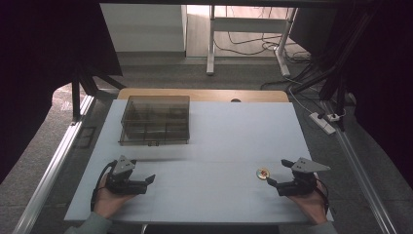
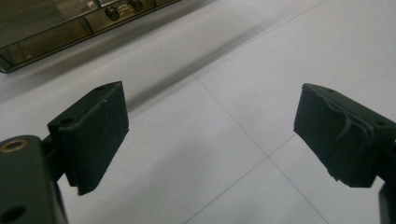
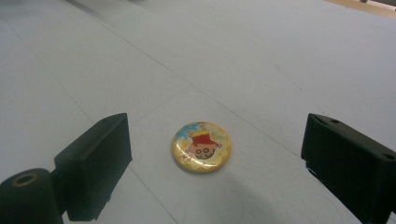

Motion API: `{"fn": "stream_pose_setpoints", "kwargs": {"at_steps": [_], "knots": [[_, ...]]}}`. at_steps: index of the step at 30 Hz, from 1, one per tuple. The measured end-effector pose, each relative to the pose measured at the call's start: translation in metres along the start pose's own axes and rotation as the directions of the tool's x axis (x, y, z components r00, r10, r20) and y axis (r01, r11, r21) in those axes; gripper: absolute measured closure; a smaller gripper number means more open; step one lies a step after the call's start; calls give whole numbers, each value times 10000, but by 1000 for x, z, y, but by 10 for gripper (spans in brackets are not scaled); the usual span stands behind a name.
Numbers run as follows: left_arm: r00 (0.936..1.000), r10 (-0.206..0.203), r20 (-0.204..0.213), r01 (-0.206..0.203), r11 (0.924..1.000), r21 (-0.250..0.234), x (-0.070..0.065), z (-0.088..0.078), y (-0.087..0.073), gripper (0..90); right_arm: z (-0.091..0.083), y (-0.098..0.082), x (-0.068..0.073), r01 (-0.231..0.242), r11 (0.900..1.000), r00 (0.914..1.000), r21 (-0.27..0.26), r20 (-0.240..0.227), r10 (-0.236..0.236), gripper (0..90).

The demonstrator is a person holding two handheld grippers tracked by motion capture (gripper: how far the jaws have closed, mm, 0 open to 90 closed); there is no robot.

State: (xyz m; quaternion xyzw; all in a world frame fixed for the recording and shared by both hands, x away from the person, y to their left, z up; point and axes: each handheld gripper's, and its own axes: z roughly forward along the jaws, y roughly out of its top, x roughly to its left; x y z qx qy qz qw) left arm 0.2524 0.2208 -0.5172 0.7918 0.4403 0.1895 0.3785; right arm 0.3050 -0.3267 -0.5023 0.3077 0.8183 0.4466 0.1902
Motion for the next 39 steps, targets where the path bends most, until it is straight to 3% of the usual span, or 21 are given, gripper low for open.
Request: {"fn": "stream_pose_setpoints", "kwargs": {"at_steps": [32, 39], "knots": [[9999, -76, 138, 77, 10000, -42, 0, -1, 0, 114, 1, -2, 2, 63, 9999, 10000, 144, -16, -63, 103], [9997, -202, 157, 203, 9998, -39, 0, 0, 1, 116, 2, -3, -1, -113, 9998, 9999, 147, -122, 115, 106]]}}
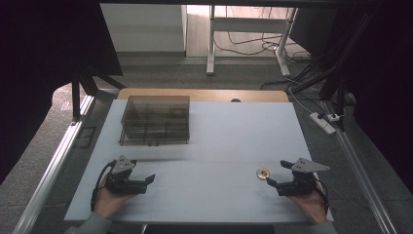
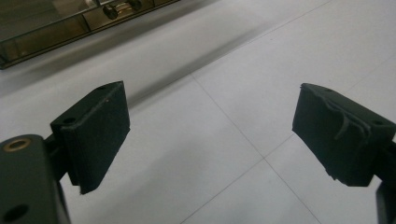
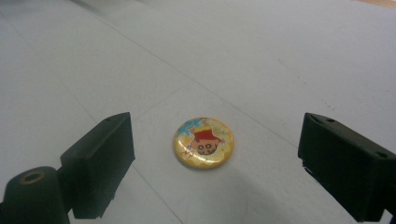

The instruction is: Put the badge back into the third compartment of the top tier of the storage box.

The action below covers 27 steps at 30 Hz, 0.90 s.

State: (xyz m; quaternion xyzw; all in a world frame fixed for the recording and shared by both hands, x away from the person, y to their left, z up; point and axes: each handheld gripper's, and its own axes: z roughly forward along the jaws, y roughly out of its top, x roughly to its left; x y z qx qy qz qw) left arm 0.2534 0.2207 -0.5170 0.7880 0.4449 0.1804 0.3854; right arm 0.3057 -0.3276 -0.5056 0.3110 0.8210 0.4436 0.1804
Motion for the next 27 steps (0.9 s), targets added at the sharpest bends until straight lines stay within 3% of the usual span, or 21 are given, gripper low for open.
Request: {"fn": "stream_pose_setpoints", "kwargs": {"at_steps": [5, 13, 20, 27], "knots": [[9998, 208, -55, -209, 9998, -58, -1, 0, 2, 115, 0, 1, 0, 48, 9999, 10000, -100, -78, -49, 112], [9996, 279, -58, -280, 9995, -155, -3, -3, 0, 115, 2, 7, 1, 57, 9999, 10000, -124, 52, -56, 113], [9997, 225, 38, -224, 9996, -189, -1, 0, 2, 115, -2, 17, 8, 109, 9985, 9999, -535, 13, -108, 126], [9997, 255, 23, -255, 9996, -96, -3, 3, 3, 115, -7, 22, 9, 44, 9981, 10000, -611, 92, -39, 134]]}}
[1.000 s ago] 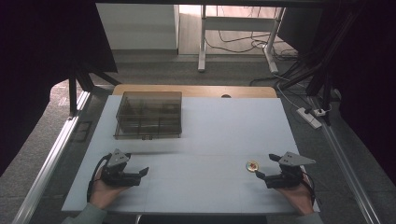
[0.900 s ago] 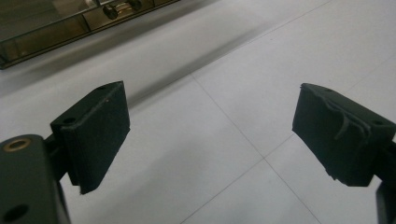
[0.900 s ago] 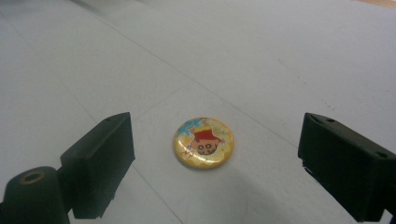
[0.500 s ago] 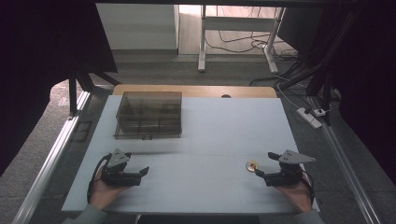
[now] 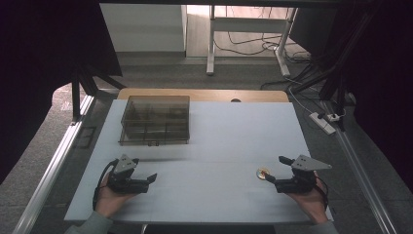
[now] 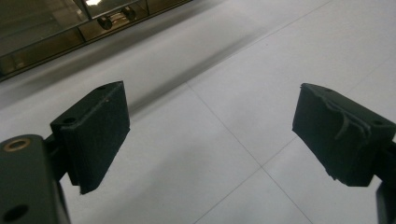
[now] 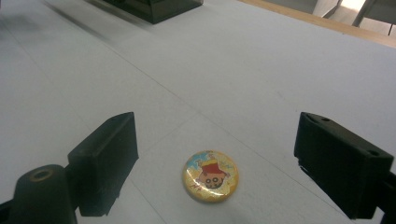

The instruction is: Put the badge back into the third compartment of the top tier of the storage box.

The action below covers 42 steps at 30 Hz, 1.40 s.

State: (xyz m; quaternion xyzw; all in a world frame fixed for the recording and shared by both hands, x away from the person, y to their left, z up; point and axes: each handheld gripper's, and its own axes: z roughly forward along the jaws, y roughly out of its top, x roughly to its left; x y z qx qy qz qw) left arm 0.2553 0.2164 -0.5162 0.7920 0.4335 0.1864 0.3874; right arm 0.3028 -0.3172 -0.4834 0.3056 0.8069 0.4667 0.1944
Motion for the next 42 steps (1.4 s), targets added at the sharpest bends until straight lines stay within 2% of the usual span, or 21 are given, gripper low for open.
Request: {"fn": "stream_pose_setpoints", "kwargs": {"at_steps": [3, 10, 21, 27, 31, 32, 34, 36, 42], "knots": [[10000, -3, -35, 3, 10000, 4, -1, -1, 0, 115, -1, 7, 0, 18, 9999, 9999, 114, 139, -19, 138], [9999, -65, -115, 66, 10000, 19, 0, -1, -1, 115, 1, 14, -1, 42, 9995, 10000, 309, 86, -45, 138], [10000, 6, -97, -5, 9999, 125, -2, 1, 0, 115, 5, 35, -5, 185, 9941, 9998, 1069, -37, -182, 151], [10000, 38, -69, -37, 9999, 123, -3, 1, 0, 115, 19, 46, -5, 354, 9777, 9991, 2069, -321, -294, 154], [10000, 35, -70, -35, 9999, 102, -3, 1, 0, 115, 31, 47, -5, 551, 9576, 9980, 2830, -466, -436, 154], [10000, 38, -71, -37, 9999, 113, -2, 1, -1, 115, 35, 46, -6, 578, 9499, 9979, 3070, -461, -458, 154], [10000, 23, -63, -22, 9999, 115, -2, 2, 0, 115, 37, 46, -6, 557, 9465, 9980, 3178, -467, -431, 156], [10000, 15, -54, -15, 9999, 120, -2, 2, 0, 115, 41, 44, -7, 591, 9357, 9978, 3478, -501, -444, 156], [10000, 23, -59, -23, 9999, 101, -2, 1, 0, 115, 48, 37, -7, 646, 9136, 9976, 4014, -481, -494, 171]]}}
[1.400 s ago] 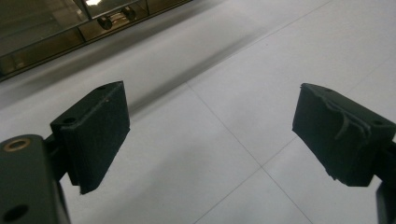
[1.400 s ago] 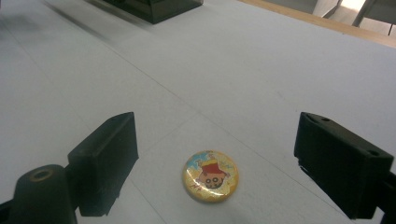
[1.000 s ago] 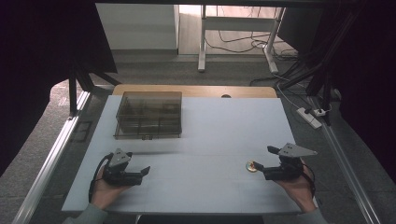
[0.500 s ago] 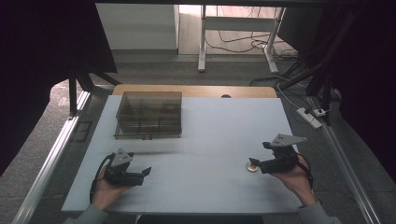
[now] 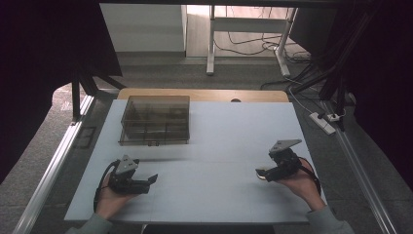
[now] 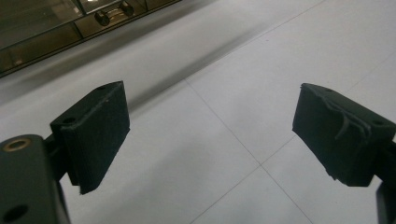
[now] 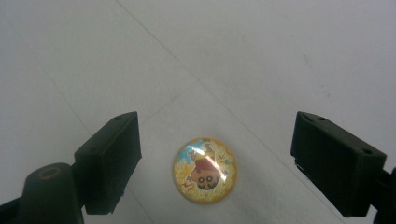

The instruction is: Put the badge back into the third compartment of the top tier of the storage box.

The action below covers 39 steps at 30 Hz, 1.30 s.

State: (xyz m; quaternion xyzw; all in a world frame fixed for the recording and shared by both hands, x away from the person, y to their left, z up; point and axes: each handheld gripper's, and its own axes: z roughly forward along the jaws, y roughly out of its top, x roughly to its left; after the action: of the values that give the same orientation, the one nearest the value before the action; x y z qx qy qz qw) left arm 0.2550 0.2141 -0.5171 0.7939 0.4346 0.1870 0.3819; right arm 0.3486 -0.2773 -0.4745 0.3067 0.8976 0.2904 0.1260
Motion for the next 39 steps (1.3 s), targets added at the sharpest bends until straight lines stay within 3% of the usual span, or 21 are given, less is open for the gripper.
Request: {"fn": "stream_pose_setpoints", "kwargs": {"at_steps": [18, 34, 39], "knots": [[10000, 1, -11, -1, 10000, 16, 0, -1, -1, 115, 23, -7, 0, 173, 9934, 9998, 1135, -108, -162, 213], [10000, 31, -4, -31, 10000, 85, -1, 1, -2, 115, 29, -9, 2, 291, 9871, 9993, 1572, -286, -249, 341], [10000, 60, -15, -59, 9999, 110, -1, 1, -1, 115, 29, -7, 2, 320, 9861, 9993, 1633, -253, -282, 458]]}}
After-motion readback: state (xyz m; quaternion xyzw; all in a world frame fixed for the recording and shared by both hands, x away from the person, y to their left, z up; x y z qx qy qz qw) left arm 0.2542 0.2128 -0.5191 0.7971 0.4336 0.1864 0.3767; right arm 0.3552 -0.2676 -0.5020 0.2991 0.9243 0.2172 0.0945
